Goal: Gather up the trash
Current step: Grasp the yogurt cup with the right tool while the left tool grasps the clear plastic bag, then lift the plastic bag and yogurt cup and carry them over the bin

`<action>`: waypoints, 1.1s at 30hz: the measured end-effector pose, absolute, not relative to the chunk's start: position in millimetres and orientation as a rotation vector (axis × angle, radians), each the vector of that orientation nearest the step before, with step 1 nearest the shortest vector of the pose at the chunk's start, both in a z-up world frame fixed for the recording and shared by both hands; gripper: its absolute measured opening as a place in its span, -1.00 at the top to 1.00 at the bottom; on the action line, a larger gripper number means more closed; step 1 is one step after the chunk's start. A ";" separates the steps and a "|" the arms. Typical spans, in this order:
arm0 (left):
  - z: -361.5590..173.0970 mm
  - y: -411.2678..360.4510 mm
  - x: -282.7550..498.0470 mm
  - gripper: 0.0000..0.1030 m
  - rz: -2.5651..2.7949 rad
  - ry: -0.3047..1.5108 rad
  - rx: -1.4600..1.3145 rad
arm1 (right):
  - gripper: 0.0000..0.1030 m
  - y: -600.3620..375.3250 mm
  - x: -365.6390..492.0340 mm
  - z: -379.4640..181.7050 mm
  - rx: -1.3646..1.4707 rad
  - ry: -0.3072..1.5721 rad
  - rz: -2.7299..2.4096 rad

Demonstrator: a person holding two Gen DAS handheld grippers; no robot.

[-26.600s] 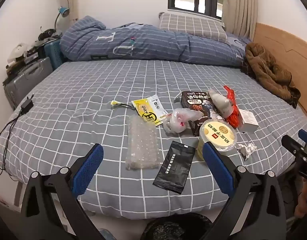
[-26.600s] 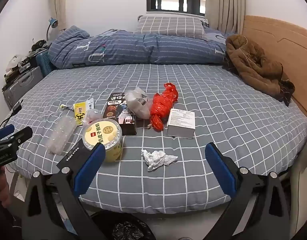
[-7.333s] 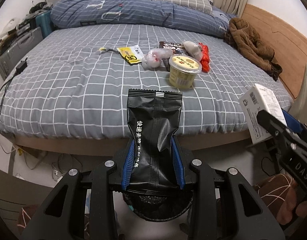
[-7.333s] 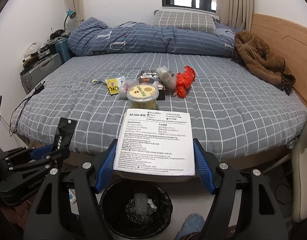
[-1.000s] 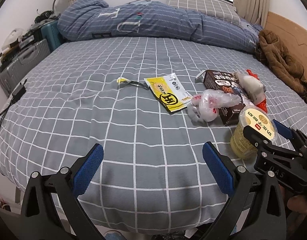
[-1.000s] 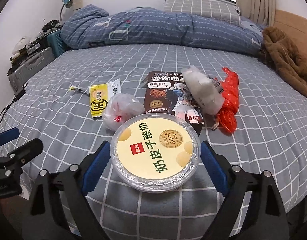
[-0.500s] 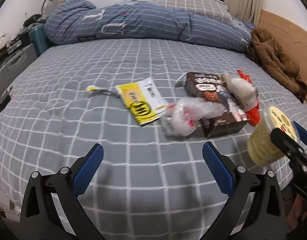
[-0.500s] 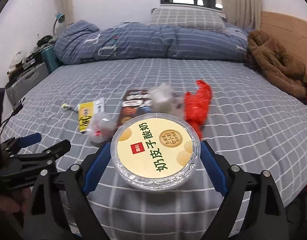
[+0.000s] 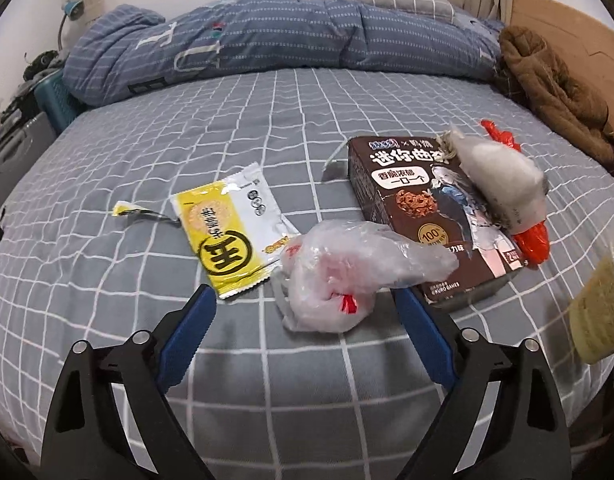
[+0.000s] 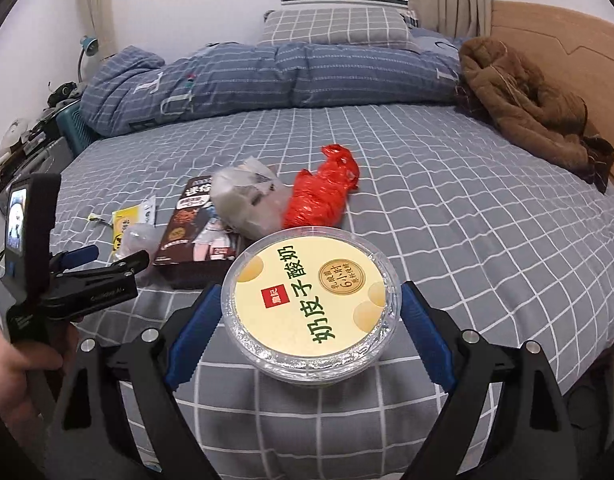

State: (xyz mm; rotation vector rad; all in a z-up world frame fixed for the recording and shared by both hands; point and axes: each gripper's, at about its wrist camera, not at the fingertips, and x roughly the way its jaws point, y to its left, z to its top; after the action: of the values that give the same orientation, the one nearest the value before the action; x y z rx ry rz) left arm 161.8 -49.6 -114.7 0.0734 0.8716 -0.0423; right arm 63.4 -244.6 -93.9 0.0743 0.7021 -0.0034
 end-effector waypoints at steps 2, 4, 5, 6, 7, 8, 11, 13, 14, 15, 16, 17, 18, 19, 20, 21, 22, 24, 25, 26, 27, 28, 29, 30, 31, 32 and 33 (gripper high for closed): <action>-118.3 -52.8 166.4 -0.62 -0.041 0.878 0.087 | -0.64 -247.2 64.3 -95.4 0.078 0.705 -0.005; -122.3 -54.8 171.3 -0.58 -0.041 0.888 0.087 | -0.64 -246.6 65.0 -97.1 0.081 0.710 -0.003; -122.8 -54.6 172.0 -0.52 -0.041 0.886 0.080 | -0.64 -245.6 64.8 -97.1 0.081 0.711 0.000; -124.0 -53.9 174.6 -0.45 -0.044 0.890 0.068 | -0.64 -244.2 64.6 -96.8 0.078 0.709 0.003; -125.2 -54.4 176.4 -0.26 -0.044 0.899 0.067 | -0.64 -242.4 64.3 -96.4 0.074 0.707 0.007; -126.1 -55.4 178.1 -0.11 -0.049 0.907 0.068 | -0.64 -240.5 64.0 -95.5 0.072 0.706 0.009; -129.3 -60.0 179.5 0.01 -0.053 0.914 0.090 | -0.64 -237.8 63.6 -95.8 0.067 0.709 0.012; -129.6 -59.2 180.2 0.10 -0.057 0.917 0.085 | -0.64 -236.6 63.8 -95.8 0.066 0.710 0.013; -129.3 -57.9 180.6 0.15 -0.060 0.919 0.075 | -0.64 -236.3 64.0 -95.4 0.065 0.710 0.013; -128.4 -56.5 180.1 0.16 -0.061 0.918 0.068 | -0.64 -236.4 64.0 -95.5 0.066 0.709 0.013; -127.1 -55.3 179.5 0.16 -0.060 0.916 0.059 | -0.64 -235.8 63.9 -95.4 0.065 0.708 0.013; -126.3 -54.6 179.0 0.16 -0.061 0.914 0.054 | -0.64 -234.9 63.9 -95.5 0.063 0.708 0.014; -125.1 -53.7 178.3 0.17 -0.064 0.914 0.047 | -0.64 -234.5 64.2 -95.5 0.062 0.708 0.015; -123.9 -53.6 177.4 0.17 -0.064 0.913 0.045 | -0.64 -233.5 64.5 -95.8 0.061 0.708 0.016; -122.0 -53.0 176.1 0.17 -0.064 0.909 0.043 | -0.64 -233.0 64.7 -96.1 0.060 0.709 0.015; -120.4 -52.2 175.5 0.17 -0.063 0.906 0.040 | -0.64 -233.1 64.8 -95.7 0.061 0.709 0.015; -118.3 -51.6 174.4 0.17 -0.062 0.902 0.036 | -0.64 -232.6 64.6 -95.3 0.062 0.707 0.016; -112.4 -50.6 171.0 0.17 -0.062 0.891 0.030 | -0.64 -231.3 64.3 -93.8 0.061 0.704 0.017; -109.2 -50.2 169.4 0.17 -0.062 0.886 0.028 | -0.64 -230.4 64.7 -93.0 0.060 0.704 0.017; -104.8 -48.7 167.3 0.17 -0.060 0.880 0.025 | -0.64 -229.4 64.7 -92.4 0.061 0.703 0.019; -101.3 -46.9 165.4 0.17 -0.057 0.875 0.018 | -0.64 -228.3 64.6 -91.7 0.062 0.702 0.020; -99.0 -45.2 164.3 0.17 -0.057 0.873 0.012 | -0.64 -227.3 64.7 -91.2 0.061 0.701 0.021; -96.1 -43.6 162.7 0.17 -0.057 0.872 0.007 | -0.64 -225.5 65.1 -90.2 0.059 0.701 0.024; -91.7 -41.9 159.5 0.17 -0.055 0.869 0.000 | -0.64 -224.7 65.3 -89.1 0.059 0.699 0.025; -88.2 -40.1 156.5 0.17 -0.056 0.864 -0.005 | -0.64 -223.4 65.2 -87.9 0.059 0.697 0.028; -84.9 -38.5 153.2 0.17 -0.054 0.862 -0.006 | -0.64 -221.3 64.6 -86.3 0.058 0.693 0.033; -82.5 -37.7 150.7 0.17 -0.053 0.862 -0.007 | -0.64 -220.4 64.1 -85.0 0.059 0.691 0.036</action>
State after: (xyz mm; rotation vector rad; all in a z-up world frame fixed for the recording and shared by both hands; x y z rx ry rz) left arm 150.7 -37.7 -82.5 -0.0074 0.8620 -0.0532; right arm 64.1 -220.4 -85.0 0.0585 0.6911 0.0365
